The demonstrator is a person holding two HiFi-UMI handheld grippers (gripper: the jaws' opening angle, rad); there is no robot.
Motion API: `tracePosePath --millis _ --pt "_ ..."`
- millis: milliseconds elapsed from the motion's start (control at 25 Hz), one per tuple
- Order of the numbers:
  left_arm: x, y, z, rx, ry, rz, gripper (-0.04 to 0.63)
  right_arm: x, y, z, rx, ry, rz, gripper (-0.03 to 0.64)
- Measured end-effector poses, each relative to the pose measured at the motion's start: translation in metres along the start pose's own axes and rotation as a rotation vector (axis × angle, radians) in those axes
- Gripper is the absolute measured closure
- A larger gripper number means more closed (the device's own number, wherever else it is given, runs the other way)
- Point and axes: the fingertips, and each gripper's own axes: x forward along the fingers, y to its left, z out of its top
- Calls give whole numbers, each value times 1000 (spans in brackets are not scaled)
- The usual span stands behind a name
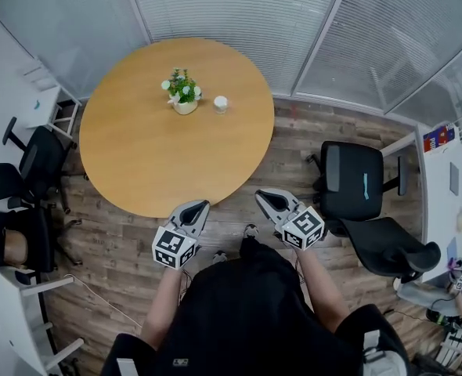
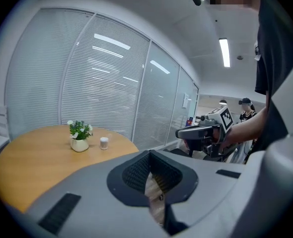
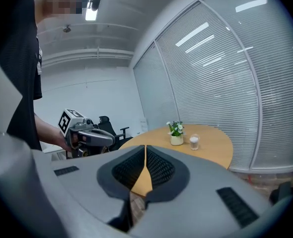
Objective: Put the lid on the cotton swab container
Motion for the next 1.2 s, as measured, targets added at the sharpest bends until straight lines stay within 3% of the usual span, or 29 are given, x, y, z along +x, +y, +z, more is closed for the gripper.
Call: tracePosePath --millis 480,840,1200 --pt "72 2 38 -14 -25 99 589 2 -89 19 -17 17 92 609" --pt "99 2 40 -27 -23 155 589 9 -120 23 -22 10 150 609" --pt "118 6 48 -18 -14 153 589 10 -140 25 -10 3 144 609"
